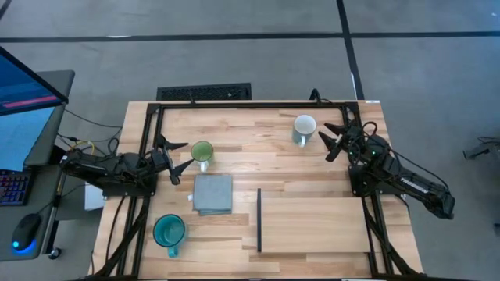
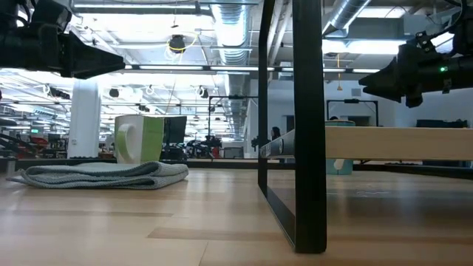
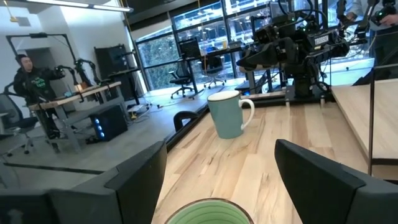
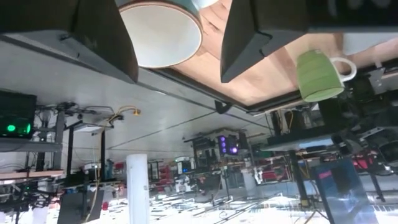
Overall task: Stack small to large cups/mugs on shelf
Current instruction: Put the top blue mug on the shelf
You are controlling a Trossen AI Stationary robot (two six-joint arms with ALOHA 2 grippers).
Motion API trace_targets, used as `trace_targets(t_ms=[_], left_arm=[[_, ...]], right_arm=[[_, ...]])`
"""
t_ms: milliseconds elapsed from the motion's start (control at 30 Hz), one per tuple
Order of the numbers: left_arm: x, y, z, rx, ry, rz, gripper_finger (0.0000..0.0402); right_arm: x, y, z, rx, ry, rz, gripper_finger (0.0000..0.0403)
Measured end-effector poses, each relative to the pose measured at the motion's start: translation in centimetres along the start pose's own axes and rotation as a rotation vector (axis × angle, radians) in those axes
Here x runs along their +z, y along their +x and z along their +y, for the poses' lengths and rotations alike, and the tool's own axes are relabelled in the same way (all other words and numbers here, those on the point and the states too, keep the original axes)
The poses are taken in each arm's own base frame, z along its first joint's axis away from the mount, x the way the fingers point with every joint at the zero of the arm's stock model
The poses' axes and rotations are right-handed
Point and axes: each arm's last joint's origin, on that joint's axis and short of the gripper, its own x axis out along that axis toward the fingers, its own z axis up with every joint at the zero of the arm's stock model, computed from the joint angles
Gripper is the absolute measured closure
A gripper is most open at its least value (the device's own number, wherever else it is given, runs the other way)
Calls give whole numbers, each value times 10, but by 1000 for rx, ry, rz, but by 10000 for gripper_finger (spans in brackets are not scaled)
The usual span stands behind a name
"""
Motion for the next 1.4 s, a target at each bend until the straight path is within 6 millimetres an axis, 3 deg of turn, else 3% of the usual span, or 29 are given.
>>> trace_targets(t_ms=[233,500,700,1033,1400], left_arm=[[0,0,0,0,-10,2,110],[0,0,0,0,-10,2,110],[0,0,0,0,-10,2,110],[0,0,0,0,-9,3,110],[0,0,0,-1,-11,3,110]], right_arm=[[17,-2,1,9,-5,-129,149],[69,-15,5,12,-6,-172,148],[111,-17,9,2,-58,-53,148],[149,36,15,1,-202,246,148],[126,92,3,-25,-290,734,148]])
